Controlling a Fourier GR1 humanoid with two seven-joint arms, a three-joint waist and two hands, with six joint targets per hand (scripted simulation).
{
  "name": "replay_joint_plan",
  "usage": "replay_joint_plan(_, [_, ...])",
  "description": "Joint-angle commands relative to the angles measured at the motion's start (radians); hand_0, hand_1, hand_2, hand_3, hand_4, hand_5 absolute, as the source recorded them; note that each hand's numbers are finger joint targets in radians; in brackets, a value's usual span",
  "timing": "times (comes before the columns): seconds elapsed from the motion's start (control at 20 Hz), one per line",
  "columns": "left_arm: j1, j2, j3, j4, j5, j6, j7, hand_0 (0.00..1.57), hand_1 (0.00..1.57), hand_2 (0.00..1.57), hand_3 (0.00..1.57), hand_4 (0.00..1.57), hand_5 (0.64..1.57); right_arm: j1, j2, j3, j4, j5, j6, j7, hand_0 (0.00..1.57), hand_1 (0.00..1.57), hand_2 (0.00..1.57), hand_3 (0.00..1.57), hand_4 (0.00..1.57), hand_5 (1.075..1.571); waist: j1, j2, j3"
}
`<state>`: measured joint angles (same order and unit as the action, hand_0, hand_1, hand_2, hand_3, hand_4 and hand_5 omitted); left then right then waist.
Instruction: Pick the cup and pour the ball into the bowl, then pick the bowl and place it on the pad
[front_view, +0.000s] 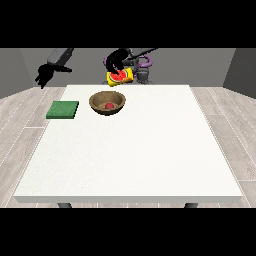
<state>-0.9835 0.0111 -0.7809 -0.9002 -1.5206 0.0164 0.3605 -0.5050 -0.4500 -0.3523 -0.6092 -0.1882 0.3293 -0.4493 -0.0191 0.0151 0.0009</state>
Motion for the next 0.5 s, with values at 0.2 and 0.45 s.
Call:
replay_joint_plan(0.2, [-0.011, -0.011, 0.044, -0.106, -0.069, -0.095, -0.104, 1.51, 1.51, 1.57, 1.57, 1.21, 1.459, 0.046, -0.057, -0.027, 0.061, -0.018, 0.046, -0.012, 0.0, 0.0, 0.0, 0.0, 0.2, 1.546, 0.062, -0.004, -0.0001])
replay_joint_plan(0.45, [0.09, 0.023, 0.274, -0.183, 0.136, 0.119, -0.065, 0.0, 0.0, 1.57, 1.57, 1.27, 1.452, 0.052, 0.009, -0.024, 0.043, -0.032, 0.003, 0.015, 0.0, 0.0, 0.0, 0.0, 0.46, 1.556, 0.122, 0.024, -0.0039])
